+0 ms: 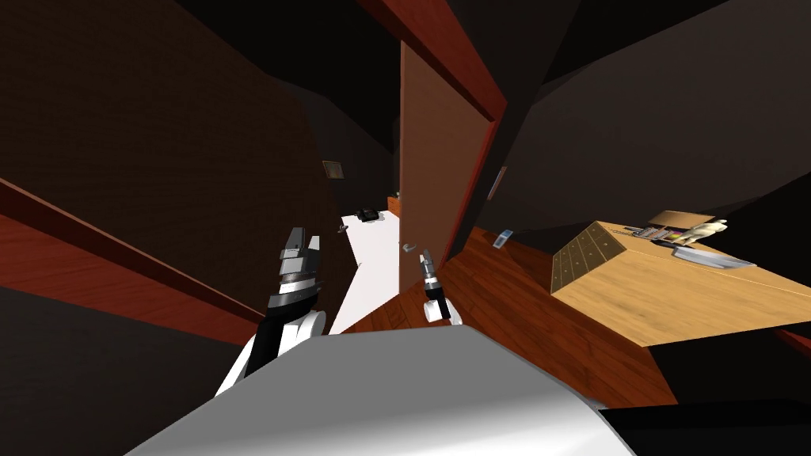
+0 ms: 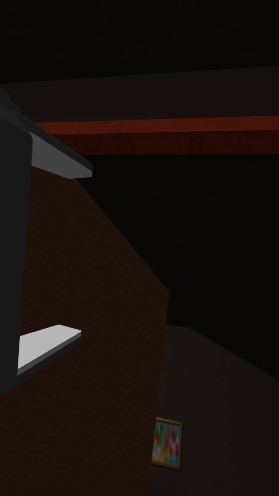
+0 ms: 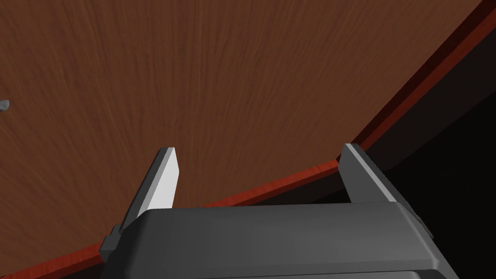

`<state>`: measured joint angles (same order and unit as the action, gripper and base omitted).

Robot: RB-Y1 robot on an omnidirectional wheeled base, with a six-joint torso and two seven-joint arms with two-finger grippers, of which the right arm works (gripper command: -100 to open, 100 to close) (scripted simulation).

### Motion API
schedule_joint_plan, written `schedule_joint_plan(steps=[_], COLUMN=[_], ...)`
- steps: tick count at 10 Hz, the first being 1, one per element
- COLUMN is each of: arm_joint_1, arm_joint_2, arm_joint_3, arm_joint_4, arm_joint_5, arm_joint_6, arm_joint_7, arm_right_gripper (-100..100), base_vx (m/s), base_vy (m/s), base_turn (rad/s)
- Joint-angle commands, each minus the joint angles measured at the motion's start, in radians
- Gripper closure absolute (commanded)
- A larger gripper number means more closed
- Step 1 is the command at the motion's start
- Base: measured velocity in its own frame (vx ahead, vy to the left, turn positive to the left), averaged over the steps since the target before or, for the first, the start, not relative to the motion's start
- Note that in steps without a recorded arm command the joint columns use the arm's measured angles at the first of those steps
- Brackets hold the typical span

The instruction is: Push the door open

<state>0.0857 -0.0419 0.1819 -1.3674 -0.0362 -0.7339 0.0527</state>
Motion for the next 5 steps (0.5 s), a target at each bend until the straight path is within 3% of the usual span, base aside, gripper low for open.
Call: schedule_joint_plan(steps=[1, 4, 5], arm_joint_1=[-0.025, -0.044, -0.062], arm_joint_2=[0.004, 0.007, 0.01], arm_joint_3=[0.012, 0.018, 0.025], arm_joint_4=[0.05, 0.122, 0.152], arm_joint_5=[0.006, 0.01, 0.014], arm_joint_6=[-0.005, -0.011, -0.016], arm_joint_7=[-0.008, -0.014, -0.019], arm_right_gripper=[-100, -100, -100], base_vx=[0.053, 0.043, 0.038], base_vy=[-0.1, -0.06, -0.047], base_turn=[0.079, 0.033, 0.047])
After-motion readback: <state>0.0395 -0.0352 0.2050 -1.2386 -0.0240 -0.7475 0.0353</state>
